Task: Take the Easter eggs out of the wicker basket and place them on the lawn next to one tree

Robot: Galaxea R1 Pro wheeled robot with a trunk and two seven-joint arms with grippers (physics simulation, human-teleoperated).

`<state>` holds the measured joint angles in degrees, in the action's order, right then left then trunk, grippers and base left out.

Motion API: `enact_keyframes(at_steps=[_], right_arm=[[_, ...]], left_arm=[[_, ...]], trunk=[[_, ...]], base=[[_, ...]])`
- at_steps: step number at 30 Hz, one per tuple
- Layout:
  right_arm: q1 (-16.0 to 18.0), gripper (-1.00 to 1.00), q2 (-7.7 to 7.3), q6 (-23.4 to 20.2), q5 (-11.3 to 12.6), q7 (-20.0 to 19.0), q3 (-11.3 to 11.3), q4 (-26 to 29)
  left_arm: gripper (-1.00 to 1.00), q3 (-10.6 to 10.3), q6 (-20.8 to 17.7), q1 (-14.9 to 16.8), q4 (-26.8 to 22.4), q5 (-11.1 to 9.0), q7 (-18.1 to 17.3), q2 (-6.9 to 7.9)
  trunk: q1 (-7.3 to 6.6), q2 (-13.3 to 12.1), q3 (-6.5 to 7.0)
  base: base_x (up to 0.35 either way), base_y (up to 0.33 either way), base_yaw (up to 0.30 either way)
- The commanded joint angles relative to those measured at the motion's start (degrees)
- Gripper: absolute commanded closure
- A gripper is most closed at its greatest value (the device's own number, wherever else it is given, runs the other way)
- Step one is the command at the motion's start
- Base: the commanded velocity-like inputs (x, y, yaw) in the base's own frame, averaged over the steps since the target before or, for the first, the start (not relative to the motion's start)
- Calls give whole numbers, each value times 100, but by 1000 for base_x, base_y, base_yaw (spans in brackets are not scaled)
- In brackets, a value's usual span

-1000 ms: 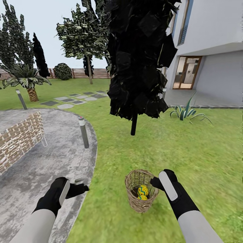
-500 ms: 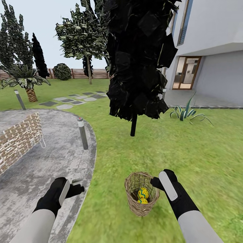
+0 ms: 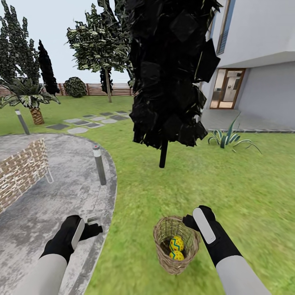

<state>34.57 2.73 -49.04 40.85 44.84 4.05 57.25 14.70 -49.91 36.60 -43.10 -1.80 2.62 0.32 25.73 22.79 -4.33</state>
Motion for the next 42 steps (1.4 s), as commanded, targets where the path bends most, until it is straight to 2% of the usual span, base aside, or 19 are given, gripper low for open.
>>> enact_keyframes(at_steps=[1, 15, 29, 36, 42], right_arm=[[6, -100, -1, -10, 54, 60, 8, 6], [5, -100, -1, -10, 86, 60, 8, -31], [6, -100, -1, -13, 95, 58, 8, -56], [-2, -100, -1, -2, 40, -291, 25, -59], [-3, -100, -7, 2, 24, -372, 21, -161]], left_arm=[[-100, 5, -23, 5, -5, -22, 27, -1], [-100, 6, -13, 5, -5, -22, 25, -6], [-100, 6, 99, 5, -14, -22, 36, -14], [-100, 6, 104, 5, -14, -22, 37, -28], [-100, 11, 97, 5, -14, -22, 34, -20]], trunk=[[6, 13, -11], [6, 13, -6], [6, 13, -6], [6, 13, -6], [6, 13, -6]], base=[[134, 221, 0], [217, 42, 0], [111, 56, 0], [121, 66, 0], [54, 26, 0]])
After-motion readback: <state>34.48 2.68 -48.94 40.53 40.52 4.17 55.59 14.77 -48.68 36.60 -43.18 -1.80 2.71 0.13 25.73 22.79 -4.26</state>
